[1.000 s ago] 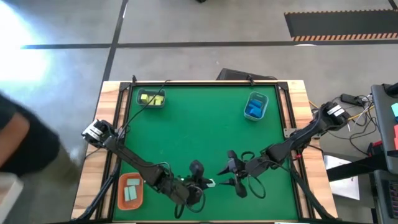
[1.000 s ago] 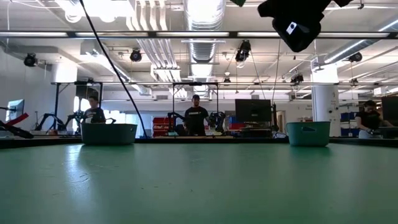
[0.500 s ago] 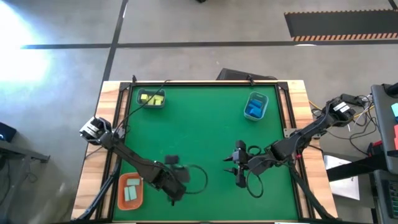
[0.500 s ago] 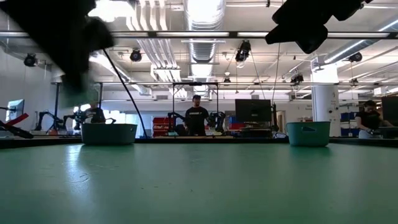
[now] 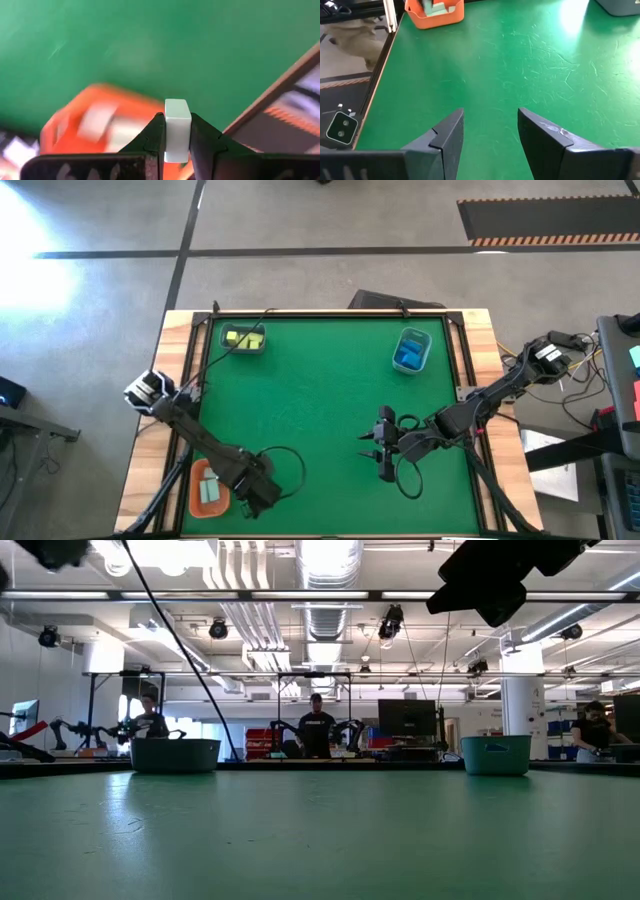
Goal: Sort & place blocks by color
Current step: Put the light blue block into the orange bin
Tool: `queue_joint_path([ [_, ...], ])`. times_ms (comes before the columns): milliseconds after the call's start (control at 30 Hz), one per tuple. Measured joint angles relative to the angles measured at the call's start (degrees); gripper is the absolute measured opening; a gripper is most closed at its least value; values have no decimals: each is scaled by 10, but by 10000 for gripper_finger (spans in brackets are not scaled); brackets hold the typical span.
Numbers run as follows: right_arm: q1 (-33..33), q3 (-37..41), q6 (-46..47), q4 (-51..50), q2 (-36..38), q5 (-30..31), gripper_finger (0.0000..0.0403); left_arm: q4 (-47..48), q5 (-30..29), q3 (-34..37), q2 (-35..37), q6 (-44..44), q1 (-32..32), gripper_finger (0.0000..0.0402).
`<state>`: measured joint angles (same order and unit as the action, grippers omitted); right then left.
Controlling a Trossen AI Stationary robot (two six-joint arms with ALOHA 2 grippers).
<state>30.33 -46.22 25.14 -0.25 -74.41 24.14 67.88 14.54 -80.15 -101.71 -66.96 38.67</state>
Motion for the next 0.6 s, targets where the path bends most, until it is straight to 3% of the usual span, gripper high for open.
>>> queue_joint_path([
  [200, 0, 0, -15, 0, 0, 0, 171, 164, 13, -2, 21, -120, 27, 39],
  [367, 0, 0, -18, 0, 0, 0, 171, 179, 17, 13, 40, -239, 36, 39],
  [600, 0, 0, -18, 0, 0, 0, 171, 176, 35, 38, 42, -272, 42, 42],
])
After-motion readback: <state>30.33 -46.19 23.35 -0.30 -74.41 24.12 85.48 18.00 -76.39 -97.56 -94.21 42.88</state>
